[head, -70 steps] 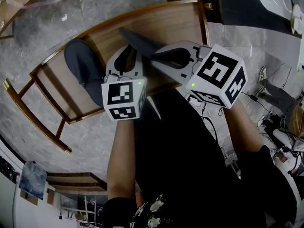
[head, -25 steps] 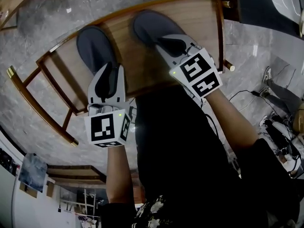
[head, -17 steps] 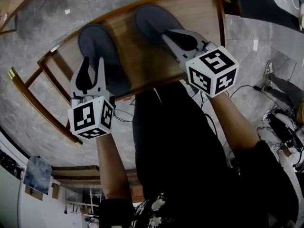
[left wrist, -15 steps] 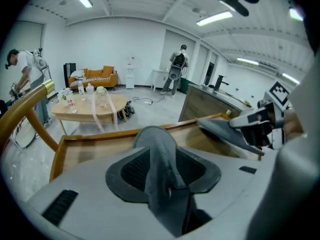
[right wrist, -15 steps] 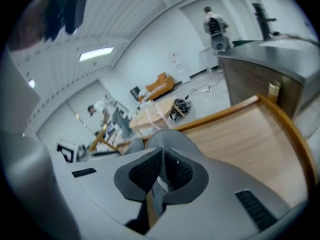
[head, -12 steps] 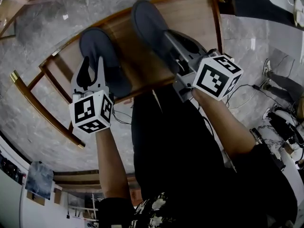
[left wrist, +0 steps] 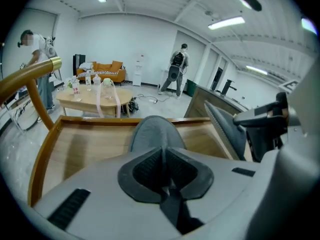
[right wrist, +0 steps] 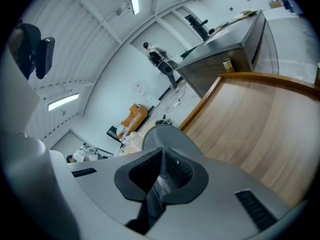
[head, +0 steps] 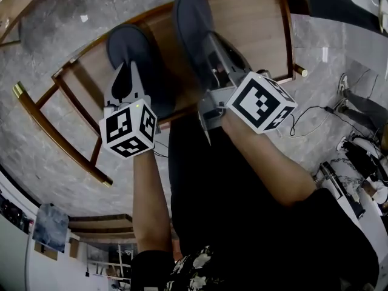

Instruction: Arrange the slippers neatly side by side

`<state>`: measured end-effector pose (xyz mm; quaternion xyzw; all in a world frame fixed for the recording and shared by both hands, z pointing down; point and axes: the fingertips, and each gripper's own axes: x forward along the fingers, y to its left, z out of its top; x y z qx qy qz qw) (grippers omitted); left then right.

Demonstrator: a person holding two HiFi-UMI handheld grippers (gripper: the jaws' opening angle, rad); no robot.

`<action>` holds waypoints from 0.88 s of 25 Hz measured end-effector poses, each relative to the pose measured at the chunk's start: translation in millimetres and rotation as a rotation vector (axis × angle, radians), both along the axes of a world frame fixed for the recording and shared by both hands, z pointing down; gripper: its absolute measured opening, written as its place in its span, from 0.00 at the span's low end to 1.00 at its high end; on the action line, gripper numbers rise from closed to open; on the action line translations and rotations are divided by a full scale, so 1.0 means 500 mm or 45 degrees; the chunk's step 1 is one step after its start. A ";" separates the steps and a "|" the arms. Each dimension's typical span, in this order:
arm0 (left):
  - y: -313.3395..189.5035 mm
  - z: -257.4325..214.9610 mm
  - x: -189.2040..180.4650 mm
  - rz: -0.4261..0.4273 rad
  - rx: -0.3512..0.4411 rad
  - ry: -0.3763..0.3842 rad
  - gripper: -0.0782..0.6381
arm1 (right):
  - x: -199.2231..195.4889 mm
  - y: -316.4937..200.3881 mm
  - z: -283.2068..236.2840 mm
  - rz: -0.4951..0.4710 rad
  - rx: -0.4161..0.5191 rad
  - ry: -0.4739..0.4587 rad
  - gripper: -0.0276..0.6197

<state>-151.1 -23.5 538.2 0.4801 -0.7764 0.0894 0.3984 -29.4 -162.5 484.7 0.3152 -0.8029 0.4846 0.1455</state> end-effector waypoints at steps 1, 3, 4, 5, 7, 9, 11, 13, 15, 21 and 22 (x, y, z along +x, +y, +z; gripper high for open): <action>-0.007 -0.002 0.004 -0.005 0.020 0.020 0.15 | -0.001 0.000 0.005 0.023 -0.005 0.004 0.06; -0.019 -0.007 0.010 -0.017 0.053 0.048 0.15 | -0.003 0.001 0.016 0.061 -0.023 0.010 0.06; -0.023 -0.010 0.011 -0.028 0.067 0.056 0.15 | -0.003 0.002 0.021 0.083 -0.040 0.009 0.06; -0.026 -0.013 0.009 -0.046 0.083 0.068 0.15 | -0.004 0.002 0.027 0.112 -0.062 0.005 0.06; -0.031 -0.013 0.002 -0.104 0.120 0.111 0.15 | -0.008 -0.004 0.037 0.175 -0.097 -0.008 0.06; -0.034 -0.007 -0.001 -0.149 0.145 0.159 0.15 | -0.016 -0.003 0.050 0.206 -0.116 -0.013 0.06; -0.033 -0.002 0.007 -0.145 0.144 0.174 0.15 | -0.020 0.013 0.069 0.194 -0.135 0.002 0.06; -0.033 0.003 0.017 -0.130 0.145 0.184 0.15 | -0.018 0.032 0.085 0.173 -0.156 0.020 0.06; -0.028 0.010 0.026 -0.101 0.135 0.181 0.15 | -0.014 0.050 0.096 0.152 -0.169 0.033 0.06; -0.016 0.017 0.025 -0.081 0.123 0.164 0.15 | -0.021 0.071 0.105 0.133 -0.183 0.044 0.06; -0.017 0.018 0.024 -0.087 0.122 0.170 0.15 | -0.024 0.073 0.107 0.146 -0.201 0.040 0.06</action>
